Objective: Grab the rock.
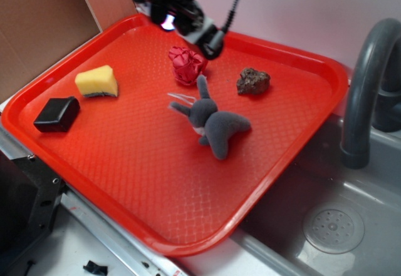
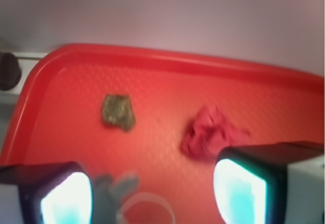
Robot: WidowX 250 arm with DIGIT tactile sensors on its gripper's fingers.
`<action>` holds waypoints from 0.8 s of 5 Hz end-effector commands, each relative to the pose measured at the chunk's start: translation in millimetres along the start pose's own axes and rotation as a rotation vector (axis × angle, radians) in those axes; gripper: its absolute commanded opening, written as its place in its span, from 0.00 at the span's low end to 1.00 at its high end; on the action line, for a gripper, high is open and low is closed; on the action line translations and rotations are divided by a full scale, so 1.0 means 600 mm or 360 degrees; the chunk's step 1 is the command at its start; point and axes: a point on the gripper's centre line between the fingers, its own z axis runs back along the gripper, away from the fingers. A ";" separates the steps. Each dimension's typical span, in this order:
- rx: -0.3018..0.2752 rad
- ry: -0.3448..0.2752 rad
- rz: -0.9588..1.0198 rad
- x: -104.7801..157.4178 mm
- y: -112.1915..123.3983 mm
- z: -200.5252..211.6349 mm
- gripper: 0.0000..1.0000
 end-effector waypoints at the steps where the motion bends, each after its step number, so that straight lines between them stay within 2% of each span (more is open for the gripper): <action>1: -0.0027 -0.0021 -0.0097 0.057 -0.014 -0.064 1.00; 3: -0.0154 0.0130 -0.0253 0.057 -0.040 -0.136 1.00; 4: -0.0179 0.0137 -0.0263 0.055 -0.047 -0.142 1.00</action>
